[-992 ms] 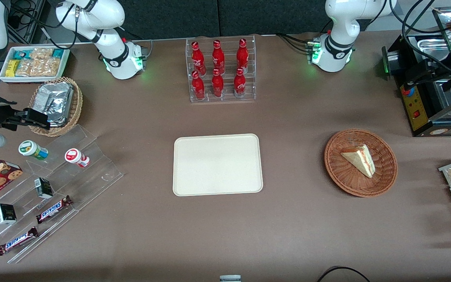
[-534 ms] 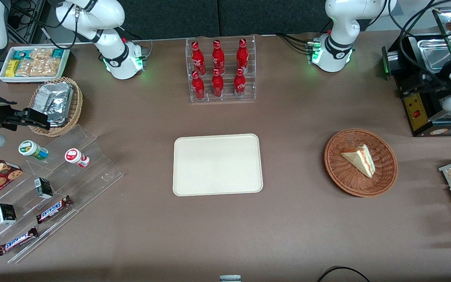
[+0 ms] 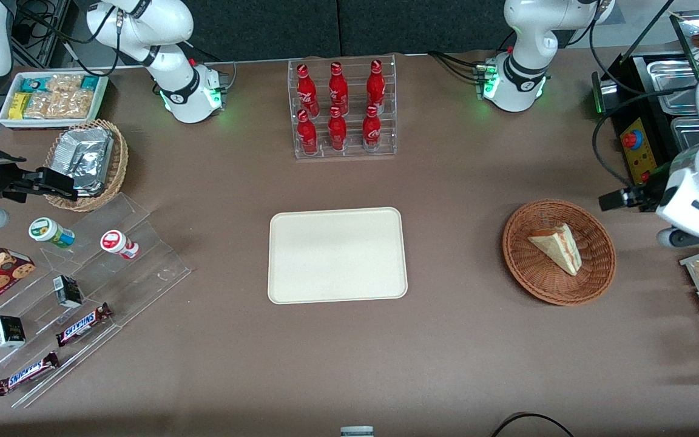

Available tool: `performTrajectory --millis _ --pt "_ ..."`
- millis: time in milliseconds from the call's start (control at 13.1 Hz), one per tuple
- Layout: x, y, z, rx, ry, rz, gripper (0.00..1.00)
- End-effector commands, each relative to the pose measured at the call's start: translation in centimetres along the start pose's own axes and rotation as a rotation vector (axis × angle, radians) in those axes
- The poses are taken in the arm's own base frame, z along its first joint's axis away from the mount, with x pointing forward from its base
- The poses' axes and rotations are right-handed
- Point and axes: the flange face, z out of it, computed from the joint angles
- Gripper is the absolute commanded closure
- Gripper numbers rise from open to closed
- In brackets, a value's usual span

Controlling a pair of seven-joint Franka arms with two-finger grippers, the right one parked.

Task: Place sandwich from basket to tray
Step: 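Move the left gripper down over the wrapped sandwich in the wicker basket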

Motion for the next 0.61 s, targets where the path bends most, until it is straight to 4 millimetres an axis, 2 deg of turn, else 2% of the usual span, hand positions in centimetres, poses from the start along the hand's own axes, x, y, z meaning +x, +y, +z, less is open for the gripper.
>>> performTrajectory --millis 0,76,305,534 --pt "-0.2 -0.1 2.3 0.005 0.03 -0.068 0.0" --pt "0.5 -1.3 4.0 -0.003 0.044 -0.143 0.0" --pt "0.2 -2.0 9.8 -0.044 0.114 -0.285 0.0" --pt "-0.4 -1.6 15.4 -0.086 0.162 -0.37 0.0"
